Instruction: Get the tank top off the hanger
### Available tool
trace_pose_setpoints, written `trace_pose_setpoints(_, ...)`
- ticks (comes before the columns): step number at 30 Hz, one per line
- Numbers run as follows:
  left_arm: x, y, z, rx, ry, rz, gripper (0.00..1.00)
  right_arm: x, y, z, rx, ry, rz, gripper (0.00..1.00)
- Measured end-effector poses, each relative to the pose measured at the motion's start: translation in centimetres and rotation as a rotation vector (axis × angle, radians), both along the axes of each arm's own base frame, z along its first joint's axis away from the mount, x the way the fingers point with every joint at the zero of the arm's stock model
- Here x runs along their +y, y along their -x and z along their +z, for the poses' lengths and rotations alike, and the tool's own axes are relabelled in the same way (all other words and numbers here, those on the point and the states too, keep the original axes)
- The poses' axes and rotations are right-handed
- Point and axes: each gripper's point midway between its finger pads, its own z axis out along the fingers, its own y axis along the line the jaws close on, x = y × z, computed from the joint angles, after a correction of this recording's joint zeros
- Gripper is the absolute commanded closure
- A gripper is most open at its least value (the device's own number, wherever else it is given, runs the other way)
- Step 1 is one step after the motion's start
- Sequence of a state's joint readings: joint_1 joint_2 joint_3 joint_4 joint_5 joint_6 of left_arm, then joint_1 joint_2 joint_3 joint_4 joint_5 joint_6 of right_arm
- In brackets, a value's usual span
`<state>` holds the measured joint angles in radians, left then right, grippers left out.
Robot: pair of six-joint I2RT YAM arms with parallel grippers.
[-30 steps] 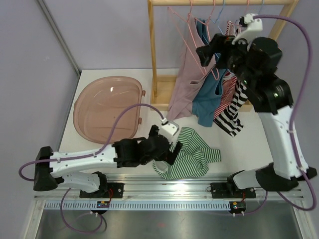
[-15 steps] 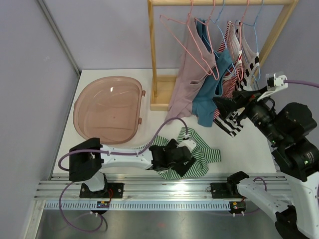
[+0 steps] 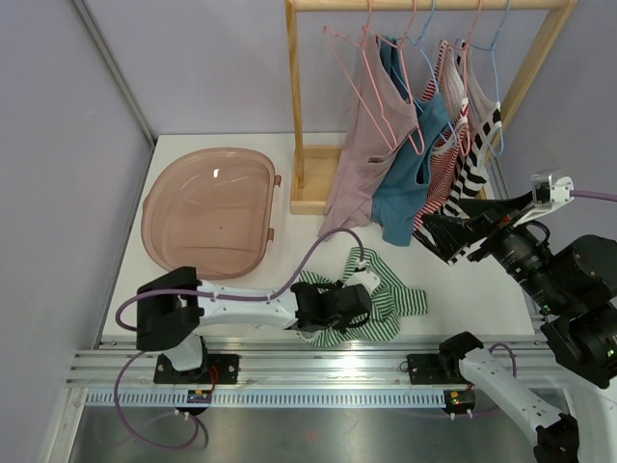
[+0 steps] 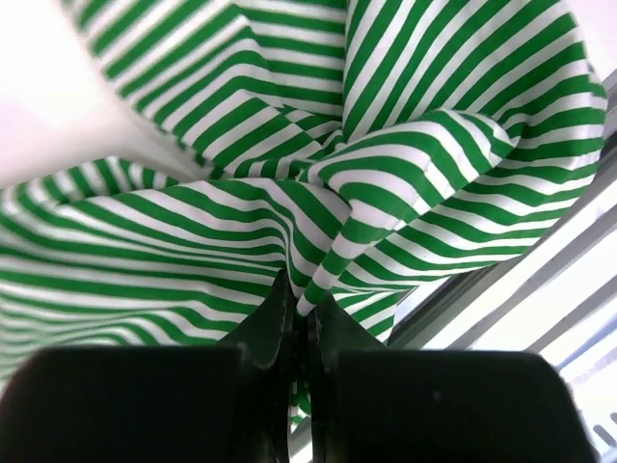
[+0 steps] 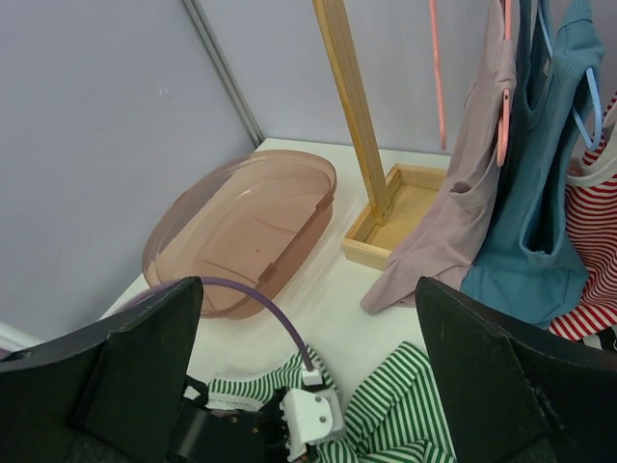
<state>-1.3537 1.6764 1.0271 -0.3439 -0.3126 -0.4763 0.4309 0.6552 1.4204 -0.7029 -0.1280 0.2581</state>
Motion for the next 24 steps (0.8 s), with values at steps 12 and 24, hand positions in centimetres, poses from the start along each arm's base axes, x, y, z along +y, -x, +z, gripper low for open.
trace_pose_setpoints(12,3.2,-6.2,21.2,-0.322,0.232,0.252,1.0,-0.6,-0.4,-0.2,0.008,0.001,-0.039,0.01)
trace_pose_setpoints(24,18.6,-16.1,36.9,-0.565,0.322,0.706,1.0,-2.7,-2.2,-0.6,0.051,0.015,-0.193,0.01)
